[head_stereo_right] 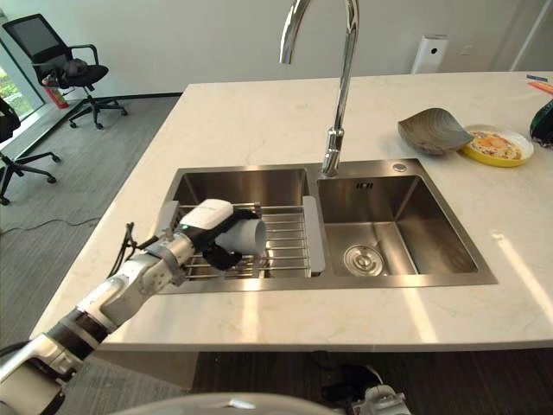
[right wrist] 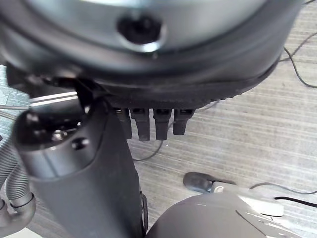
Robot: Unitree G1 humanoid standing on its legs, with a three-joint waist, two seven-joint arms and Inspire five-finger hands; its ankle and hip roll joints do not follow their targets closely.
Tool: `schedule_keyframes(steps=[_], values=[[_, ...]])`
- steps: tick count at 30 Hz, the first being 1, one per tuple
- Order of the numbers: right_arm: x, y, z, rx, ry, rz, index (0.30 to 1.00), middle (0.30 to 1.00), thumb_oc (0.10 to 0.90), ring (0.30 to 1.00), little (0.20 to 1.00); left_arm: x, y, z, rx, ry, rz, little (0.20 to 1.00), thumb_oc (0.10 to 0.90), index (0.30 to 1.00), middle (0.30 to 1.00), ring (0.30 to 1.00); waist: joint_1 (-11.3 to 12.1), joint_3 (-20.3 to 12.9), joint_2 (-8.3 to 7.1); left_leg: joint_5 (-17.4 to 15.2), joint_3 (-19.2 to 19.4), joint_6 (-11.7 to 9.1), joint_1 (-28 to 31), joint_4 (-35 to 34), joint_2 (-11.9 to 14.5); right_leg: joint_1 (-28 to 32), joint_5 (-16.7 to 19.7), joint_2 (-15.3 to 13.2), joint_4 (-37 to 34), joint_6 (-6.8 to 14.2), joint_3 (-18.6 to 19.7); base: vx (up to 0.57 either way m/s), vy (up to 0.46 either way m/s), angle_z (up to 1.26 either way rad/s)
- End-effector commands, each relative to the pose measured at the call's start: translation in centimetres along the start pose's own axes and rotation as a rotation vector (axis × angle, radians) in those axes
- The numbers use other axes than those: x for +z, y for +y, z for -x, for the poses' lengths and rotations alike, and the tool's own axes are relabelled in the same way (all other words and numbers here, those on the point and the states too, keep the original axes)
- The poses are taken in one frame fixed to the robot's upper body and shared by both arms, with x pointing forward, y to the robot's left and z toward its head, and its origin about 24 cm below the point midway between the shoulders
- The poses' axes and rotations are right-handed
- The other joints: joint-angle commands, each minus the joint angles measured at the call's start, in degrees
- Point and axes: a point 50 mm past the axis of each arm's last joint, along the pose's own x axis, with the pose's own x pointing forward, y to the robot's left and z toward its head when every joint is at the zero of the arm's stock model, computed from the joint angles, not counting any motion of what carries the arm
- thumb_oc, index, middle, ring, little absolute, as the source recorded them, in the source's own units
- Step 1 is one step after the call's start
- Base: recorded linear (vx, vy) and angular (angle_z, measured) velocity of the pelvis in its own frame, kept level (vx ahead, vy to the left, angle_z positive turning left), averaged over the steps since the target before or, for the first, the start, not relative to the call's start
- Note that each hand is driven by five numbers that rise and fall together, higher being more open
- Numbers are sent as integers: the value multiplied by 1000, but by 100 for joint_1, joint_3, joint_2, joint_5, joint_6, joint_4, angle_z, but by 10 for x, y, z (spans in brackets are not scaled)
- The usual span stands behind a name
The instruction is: Place the dishes in the dishwasher.
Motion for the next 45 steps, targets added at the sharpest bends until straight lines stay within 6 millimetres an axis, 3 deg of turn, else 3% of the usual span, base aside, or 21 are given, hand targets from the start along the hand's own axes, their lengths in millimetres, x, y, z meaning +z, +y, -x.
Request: schedule_keyframes(steps=[1,5,11,12,15,16,18,20,22,23,24,28,30,32,35,37,39,41,42,44,45], values=[[4,-2,0,-11,-30,27,900,900,800,900,900,24,118,4,689,-163,96,300,400,300,300,300,128,-135,-178,-473,171,-253,309,68,-39,-369,50,-311,163,660,68,2,-10,-9],[2,2,0,-4,-26,42,900,900,800,900,900,19,139,37,904,-150,221,300,400,300,300,300,310,-109,-189,-422,153,-266,250,68,-29,-412,74,-324,169,630,-4,-1,-14,0],[15,5,-1,37,-62,181,900,900,800,900,900,-10,128,87,1050,-24,372,300,400,300,300,300,732,101,-189,-337,-129,-334,139,127,-13,-370,-1,-373,165,581,-309,-42,-44,19],[33,-3,-2,10,-112,157,900,900,800,900,900,-15,121,97,1066,7,425,300,400,300,300,300,1083,335,-175,-173,-358,-420,-161,266,-32,-462,34,-444,162,581,-587,-158,-48,54],[38,-8,-2,-6,-129,146,900,900,800,900,900,-14,121,98,1066,1,430,300,400,300,300,300,1245,416,-155,-51,-518,-484,-368,303,-43,-534,45,-488,153,584,-808,-233,-55,93],[52,-23,-1,-60,-166,132,900,900,800,900,900,-5,126,93,1062,-58,430,300,400,300,300,300,1654,651,-46,421,-983,-841,-1010,186,-66,-754,19,-757,104,665,-1662,-321,-12,127],[55,-29,0,-76,-172,133,900,900,800,900,900,-3,126,90,1060,-71,429,300,400,300,300,300,1662,647,-49,514,-1069,-879,-1190,174,-58,-901,126,-853,100,715,-1875,-299,-22,233],[51,-37,1,-102,-162,129,900,900,800,900,900,1,129,88,1053,-87,405,300,400,300,300,300,1562,605,-109,359,-537,-831,-1268,447,254,-1119,205,-1042,153,722,-2335,-290,-30,139],[44,-40,1,-116,-142,120,900,900,800,900,900,2,128,85,1044,-93,407,300,400,300,300,300,1471,547,-136,265,-317,-819,-1206,557,409,-1124,214,-1116,163,696,-2557,-185,20,109],[24,-51,4,-159,-94,40,900,900,800,900,900,12,130,80,1012,-149,387,300,400,300,300,300,1080,458,-238,-51,678,-988,-717,1037,1158,-880,149,-1339,153,697,-3121,-170,45,207],[24,-51,4,-159,-94,40,900,900,800,900,900,12,130,80,1012,-149,387,300,400,300,300,300,1080,458,-238,-51,678,-988,-717,1037,1158,-880,149,-1339,153,697,-3121,-193,111,290],[17,-46,4,-143,-81,14,900,900,800,900,900,24,141,73,1017,-236,368,300,400,300,300,300,622,240,-357,165,2442,-1330,112,1149,2078,-678,506,-1822,272,806,-4210,-191,204,200],[13,-43,4,-137,-68,11,900,900,800,900,900,25,139,70,1003,-237,379,300,400,300,300,300,603,189,-345,136,2441,-1368,229,1085,2044,-648,565,-1919,331,833,-4354,-73,279,172],[6,-32,3,-138,-48,-78,900,900,800,900,900,28,140,69,967,-242,351,300,400,300,300,300,644,-30,-382,-49,2800,-1217,186,494,1976,-514,981,-2392,485,1092,-4897,-55,519,175],[10,-21,1,-130,-56,-111,900,900,800,900,900,31,139,69,927,-250,329,300,400,300,300,300,796,-5,-465,-114,2570,-961,55,263,1547,-371,1231,-2667,560,1273,-5046,-12,347,168],[9,-14,0,-114,-54,-124,900,900,800,900,900,29,138,69,914,-239,323,300,400,300,300,300,820,21,-477,-204,2496,-847,21,174,1406,-332,1225,-2726,666,1277,-5033,61,193,33],[-1,2,0,-82,-28,-199,900,900,800,900,900,33,133,67,862,-247,293,300,400,300,300,300,591,148,-543,-454,2131,-652,-33,108,1107,-610,1234,-2624,978,1444,-3946,187,378,90],[-2,1,0,-87,-25,-268,900,900,800,900,900,41,130,56,831,-301,321,300,400,300,300,300,251,263,-492,-353,1775,-596,-115,68,944,-1124,862,-1993,993,1304,-2095,219,304,190],[-6,2,1,-85,-19,-284,900,900,800,900,900,45,127,50,813,-323,349,300,400,300,300,300,152,283,-444,-328,1475,-562,-168,68,835,-1188,593,-1648,976,1213,-1526,285,347,210],[-11,6,1,-74,-3,-298,900,900,800,900,900,49,124,39,777,-339,372,300,400,300,300,300,74,288,-406,-372,872,-479,-253,68,589,-1231,210,-1093,862,1057,-974,282,266,194],[-10,6,1,-73,-8,-295,900,900,800,900,900,49,123,38,772,-341,379,300,400,300,300,300,116,285,-426,-396,676,-452,-291,68,481,-1260,209,-1009,781,1027,-1011,223,129,208]])
